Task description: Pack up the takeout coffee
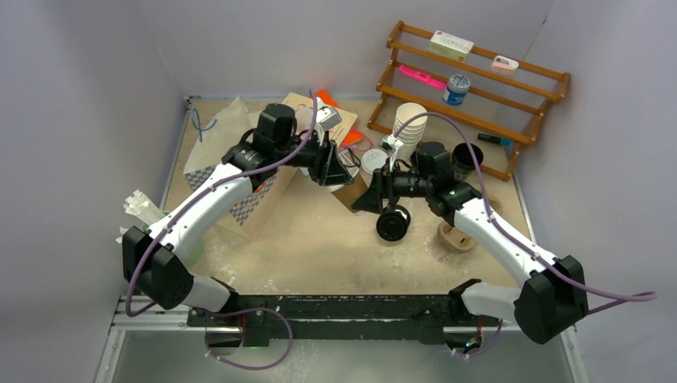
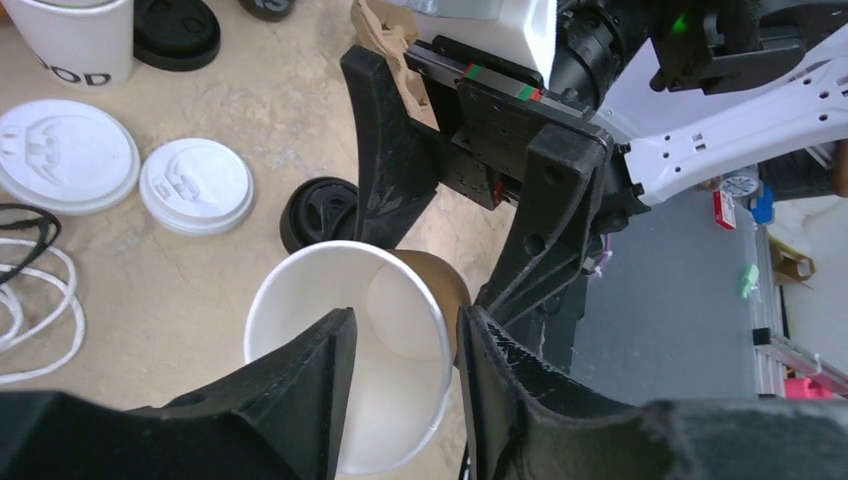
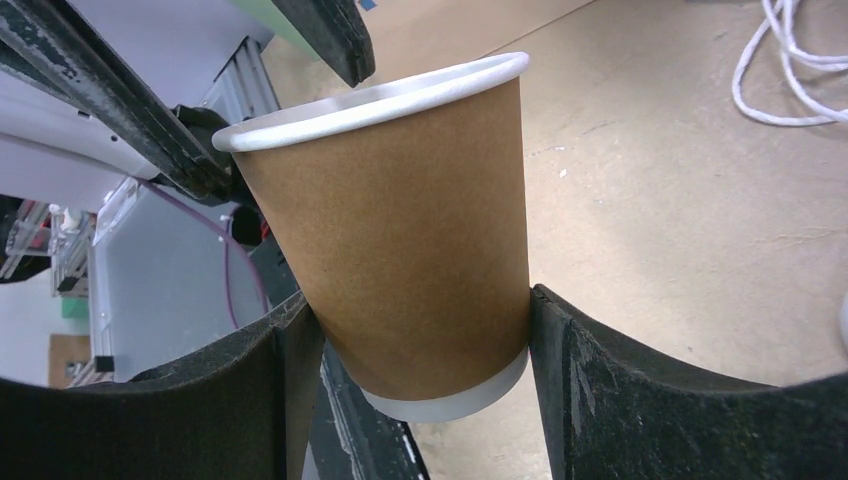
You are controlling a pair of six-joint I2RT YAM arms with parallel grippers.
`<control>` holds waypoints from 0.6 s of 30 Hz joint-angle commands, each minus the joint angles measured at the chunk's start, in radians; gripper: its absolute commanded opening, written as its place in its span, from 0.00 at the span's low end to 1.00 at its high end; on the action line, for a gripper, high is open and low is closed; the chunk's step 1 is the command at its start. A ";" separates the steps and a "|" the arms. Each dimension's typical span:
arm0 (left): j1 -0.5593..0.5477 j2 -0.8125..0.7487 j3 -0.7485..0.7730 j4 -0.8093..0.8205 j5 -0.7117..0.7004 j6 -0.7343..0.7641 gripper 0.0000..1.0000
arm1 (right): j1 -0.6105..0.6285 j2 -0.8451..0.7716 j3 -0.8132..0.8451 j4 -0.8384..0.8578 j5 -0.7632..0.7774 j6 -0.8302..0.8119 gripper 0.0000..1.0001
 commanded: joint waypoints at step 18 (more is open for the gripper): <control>-0.019 -0.016 -0.008 -0.055 0.128 0.047 0.03 | 0.005 0.018 0.031 0.042 -0.053 -0.011 0.59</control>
